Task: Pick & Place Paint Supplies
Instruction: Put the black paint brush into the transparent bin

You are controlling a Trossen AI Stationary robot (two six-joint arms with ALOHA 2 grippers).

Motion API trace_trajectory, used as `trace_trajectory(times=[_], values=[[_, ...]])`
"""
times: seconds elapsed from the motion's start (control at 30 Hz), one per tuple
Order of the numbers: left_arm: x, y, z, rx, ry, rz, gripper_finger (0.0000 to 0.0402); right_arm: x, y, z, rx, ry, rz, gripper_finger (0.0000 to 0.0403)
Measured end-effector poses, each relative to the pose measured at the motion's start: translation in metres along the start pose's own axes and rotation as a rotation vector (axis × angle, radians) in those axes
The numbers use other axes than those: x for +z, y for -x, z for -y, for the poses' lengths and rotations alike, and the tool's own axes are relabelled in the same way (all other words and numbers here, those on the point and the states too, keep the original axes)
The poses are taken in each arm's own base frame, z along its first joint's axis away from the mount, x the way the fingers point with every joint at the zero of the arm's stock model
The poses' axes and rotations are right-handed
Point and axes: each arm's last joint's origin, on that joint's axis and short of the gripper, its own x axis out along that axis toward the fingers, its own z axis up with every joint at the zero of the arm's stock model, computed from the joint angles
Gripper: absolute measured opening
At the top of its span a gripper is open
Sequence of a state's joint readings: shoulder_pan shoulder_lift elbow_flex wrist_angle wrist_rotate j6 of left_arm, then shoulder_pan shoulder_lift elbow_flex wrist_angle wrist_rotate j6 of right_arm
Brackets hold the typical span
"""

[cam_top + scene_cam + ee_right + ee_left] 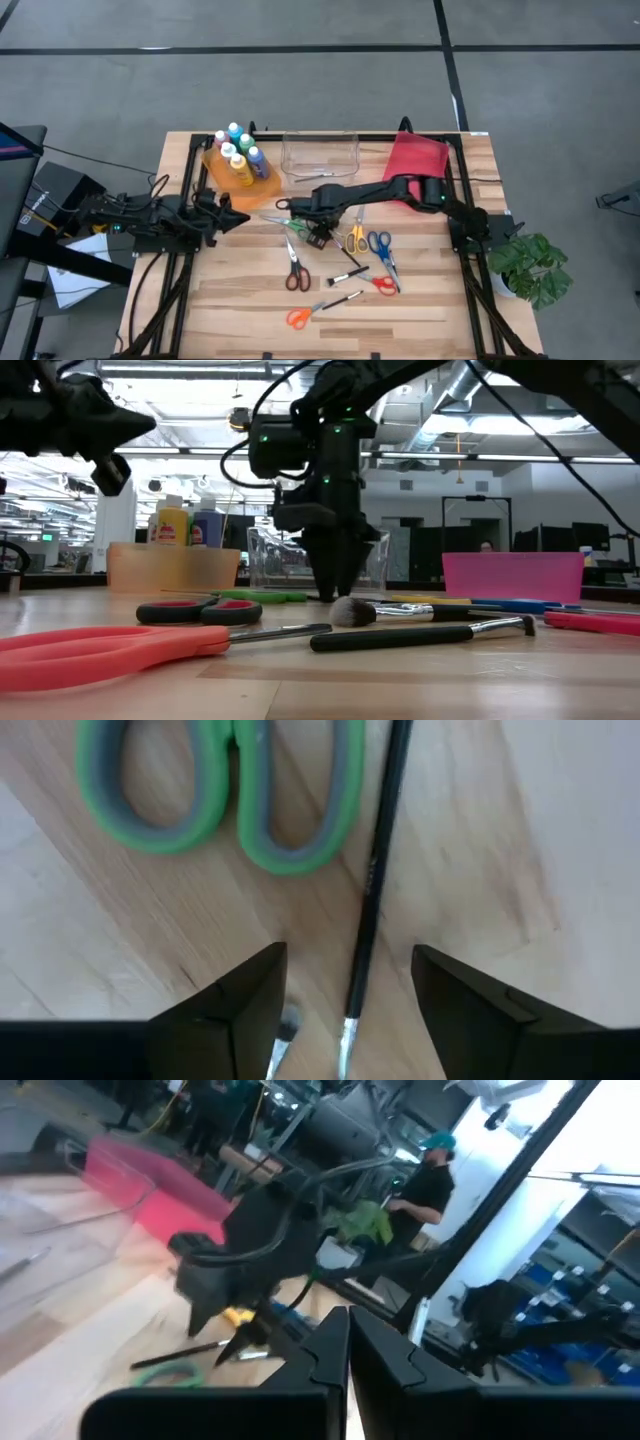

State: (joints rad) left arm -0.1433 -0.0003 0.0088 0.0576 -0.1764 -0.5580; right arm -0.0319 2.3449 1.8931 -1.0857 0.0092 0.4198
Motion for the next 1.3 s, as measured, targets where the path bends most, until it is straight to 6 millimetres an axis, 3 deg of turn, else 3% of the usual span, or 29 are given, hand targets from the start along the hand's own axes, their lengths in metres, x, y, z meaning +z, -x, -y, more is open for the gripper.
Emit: trace_trajectory(times=[0.37,0.8,1.3], values=[[-0.0018,-0.0001,-0.0009,-0.004,-0.002,-0.022,0.0006,0.0025,-0.0026,0.0018,0.001,-0.002,-0.014,0.0196],[-0.0022,-0.0001,-0.0012,-0.001,-0.003,-0.027,0.0005,0.0016,-0.0029,0.0033,-0.003,-0.041,-0.03,0.0012],[-0.0022,-0.0001,-0.0012,0.0,-0.003,-0.027,0.0006,0.0004,0.0044,0.0046,-0.005,-0.043,-0.021,0.0]])
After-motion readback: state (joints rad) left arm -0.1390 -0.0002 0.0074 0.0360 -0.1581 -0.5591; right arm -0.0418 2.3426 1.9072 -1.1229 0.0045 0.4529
